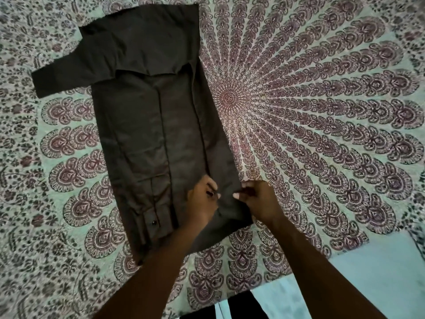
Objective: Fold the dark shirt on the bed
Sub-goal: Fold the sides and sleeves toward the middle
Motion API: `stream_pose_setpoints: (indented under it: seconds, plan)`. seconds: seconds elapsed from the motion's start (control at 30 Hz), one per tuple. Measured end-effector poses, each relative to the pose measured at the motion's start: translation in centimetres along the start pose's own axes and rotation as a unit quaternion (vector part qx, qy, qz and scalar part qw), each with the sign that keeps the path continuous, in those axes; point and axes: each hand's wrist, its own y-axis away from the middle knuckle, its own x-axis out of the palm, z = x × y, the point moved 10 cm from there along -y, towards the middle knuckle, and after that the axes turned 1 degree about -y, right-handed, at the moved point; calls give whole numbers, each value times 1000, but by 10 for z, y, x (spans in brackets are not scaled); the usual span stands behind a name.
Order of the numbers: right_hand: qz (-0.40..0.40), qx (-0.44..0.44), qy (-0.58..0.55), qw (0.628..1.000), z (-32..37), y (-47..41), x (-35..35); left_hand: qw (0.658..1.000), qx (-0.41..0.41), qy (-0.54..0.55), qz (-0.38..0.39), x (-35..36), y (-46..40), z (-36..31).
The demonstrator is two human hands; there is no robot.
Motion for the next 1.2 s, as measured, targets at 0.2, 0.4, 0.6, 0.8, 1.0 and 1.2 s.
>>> stream_pose_setpoints:
  seconds: [0.2,0.4,0.6,0.8,1.0,1.2]
  plan:
    - [-82,-7,124,989,-1,18,-8,997,-33,-64,-38,5,16,10]
    - [-117,-88,242,959,15,41,-7,990,28,-133,-38,8,23,-9]
    - [-72,-79,221,969,8,34,1,991,-41,-105,-66,7,21,4]
    - [-75,5,169,983,-8,30,-10,991,-127,-17,-50,13,23,31]
    - [-81,-16,208,975,-2,29,-10,983,-105,-137,-56,10,33,11]
    - [-75,-239,273,929,53,24,16,949,183,-219,-134,-14,-1,-55]
